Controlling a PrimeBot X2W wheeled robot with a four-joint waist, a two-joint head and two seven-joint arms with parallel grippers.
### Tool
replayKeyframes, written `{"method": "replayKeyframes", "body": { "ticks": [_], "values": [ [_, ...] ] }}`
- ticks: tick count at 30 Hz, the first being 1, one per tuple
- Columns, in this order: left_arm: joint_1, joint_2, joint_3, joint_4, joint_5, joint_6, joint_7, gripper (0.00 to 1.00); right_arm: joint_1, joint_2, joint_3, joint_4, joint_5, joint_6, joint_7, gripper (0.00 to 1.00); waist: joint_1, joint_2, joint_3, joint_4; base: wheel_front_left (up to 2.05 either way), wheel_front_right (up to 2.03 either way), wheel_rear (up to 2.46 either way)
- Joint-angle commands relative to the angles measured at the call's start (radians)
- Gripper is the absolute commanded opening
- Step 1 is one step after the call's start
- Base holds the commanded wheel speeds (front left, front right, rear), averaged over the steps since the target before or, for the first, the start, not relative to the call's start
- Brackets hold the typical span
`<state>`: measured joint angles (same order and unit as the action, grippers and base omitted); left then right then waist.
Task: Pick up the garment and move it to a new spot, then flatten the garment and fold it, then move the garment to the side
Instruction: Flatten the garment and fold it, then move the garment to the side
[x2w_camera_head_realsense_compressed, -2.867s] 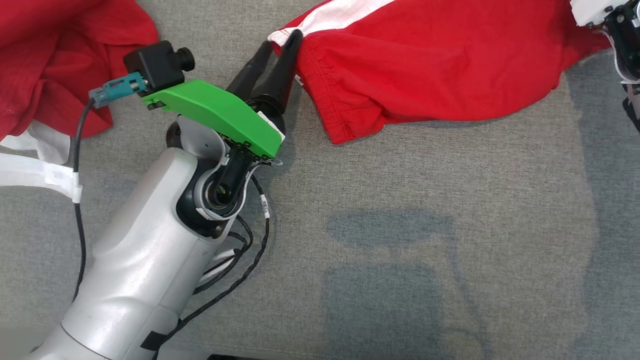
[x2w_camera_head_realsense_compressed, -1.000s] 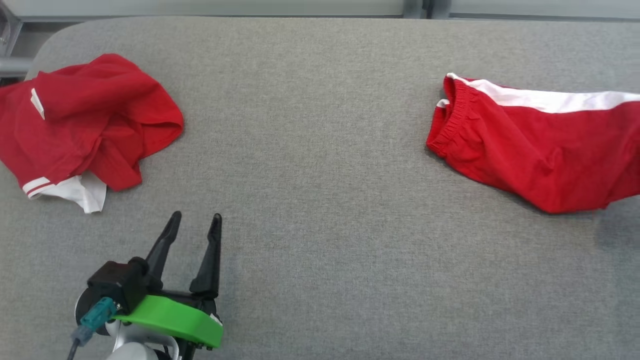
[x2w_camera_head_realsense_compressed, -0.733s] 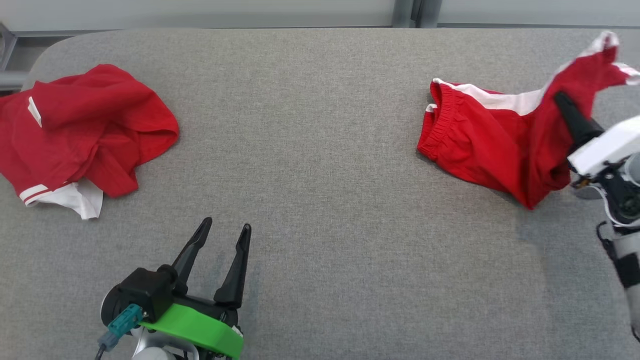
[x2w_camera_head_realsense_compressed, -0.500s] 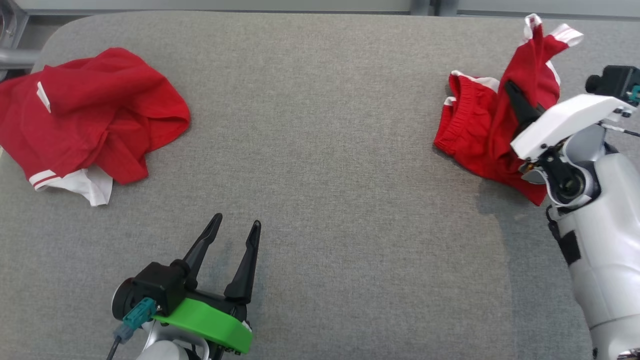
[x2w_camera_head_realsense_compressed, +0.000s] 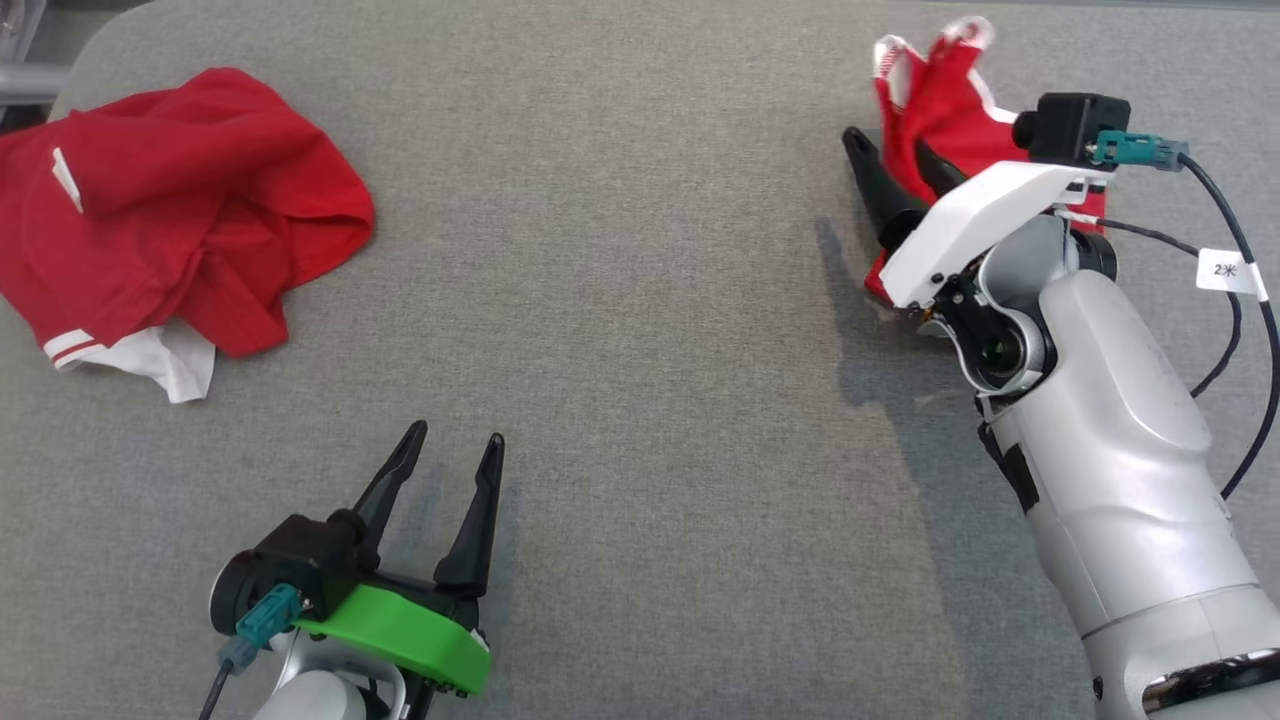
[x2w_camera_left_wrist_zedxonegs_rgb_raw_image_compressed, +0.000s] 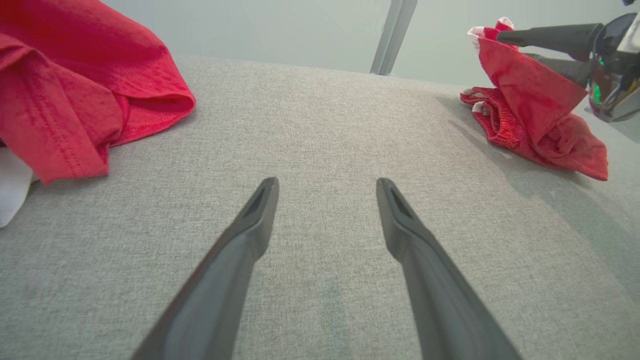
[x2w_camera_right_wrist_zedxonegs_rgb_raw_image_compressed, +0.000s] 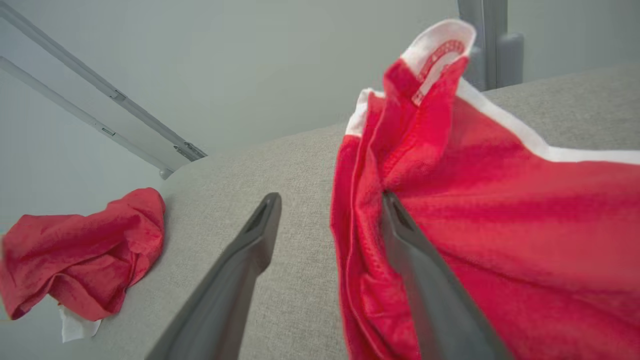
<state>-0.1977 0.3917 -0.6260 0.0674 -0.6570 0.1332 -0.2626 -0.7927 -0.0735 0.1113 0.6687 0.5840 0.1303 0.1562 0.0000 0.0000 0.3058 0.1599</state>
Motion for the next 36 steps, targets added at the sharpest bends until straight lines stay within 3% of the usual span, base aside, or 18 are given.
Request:
{"method": "replayKeyframes", "body": {
  "ticks": [1, 3, 7, 13, 21, 27, 28, 29, 30, 36],
  "values": [
    [0.004, 0.009, 0.005, 0.001, 0.007, 0.004, -0.003, 1.00, 0.003, 0.001, 0.022, -0.035, 0.007, 0.001, -0.003, 1.00, 0.0000, 0.0000, -0.009, -0.029, 0.00, 0.00, 0.00],
    [0.014, 0.021, 0.016, -0.006, 0.001, 0.014, 0.000, 1.00, 0.048, 0.001, 0.050, -0.142, 0.040, 0.001, -0.003, 1.00, 0.0000, 0.0000, -0.016, -0.059, 0.00, 0.00, 0.00],
    [0.024, 0.035, 0.031, -0.030, -0.005, 0.032, 0.002, 1.00, 0.135, -0.064, 0.019, -0.296, 0.053, 0.000, 0.033, 1.00, 0.0000, 0.0000, -0.008, -0.099, 0.00, 0.00, 0.00],
    [0.016, 0.045, 0.027, -0.066, -0.001, 0.039, 0.016, 1.00, 0.282, -0.118, -0.150, -0.420, 0.023, 0.001, 0.069, 1.00, 0.0000, 0.0000, 0.033, -0.116, 0.00, 0.00, 0.00],
    [-0.011, 0.059, 0.024, -0.090, 0.013, 0.043, 0.032, 1.00, 0.260, -0.033, -0.316, -0.334, 0.027, 0.001, 0.103, 1.00, 0.0000, 0.0000, 0.103, -0.104, 0.00, 0.00, 0.00],
    [-0.027, 0.057, 0.024, -0.088, 0.016, 0.043, 0.034, 1.00, 0.160, 0.011, -0.344, -0.195, 0.204, 0.001, 0.221, 1.00, 0.0000, 0.0000, 0.111, -0.079, 0.00, 0.00, 0.00],
    [-0.029, 0.053, 0.024, -0.087, 0.013, 0.041, 0.032, 1.00, 0.149, 0.013, -0.342, -0.183, 0.225, 0.001, 0.240, 0.85, 0.0000, 0.0000, 0.111, -0.075, 0.00, 0.00, 0.00],
    [-0.031, 0.050, 0.026, -0.085, 0.009, 0.039, 0.031, 1.00, 0.141, 0.016, -0.334, -0.175, 0.242, 0.001, 0.265, 0.28, 0.0000, 0.0000, 0.110, -0.072, 0.00, 0.00, 0.00],
    [-0.031, 0.048, 0.026, -0.083, 0.007, 0.038, 0.029, 1.00, 0.133, 0.015, -0.329, -0.172, 0.250, 0.001, 0.285, 0.00, 0.0000, 0.0000, 0.110, -0.070, 0.00, 0.00, 0.00],
    [-0.027, 0.027, 0.025, -0.071, -0.002, 0.027, 0.018, 1.00, 0.112, -0.063, -0.312, -0.188, 0.225, 0.001, 0.420, 0.00, 0.0000, 0.0000, 0.116, -0.068, 0.00, 0.00, 0.00]
  ]
}}
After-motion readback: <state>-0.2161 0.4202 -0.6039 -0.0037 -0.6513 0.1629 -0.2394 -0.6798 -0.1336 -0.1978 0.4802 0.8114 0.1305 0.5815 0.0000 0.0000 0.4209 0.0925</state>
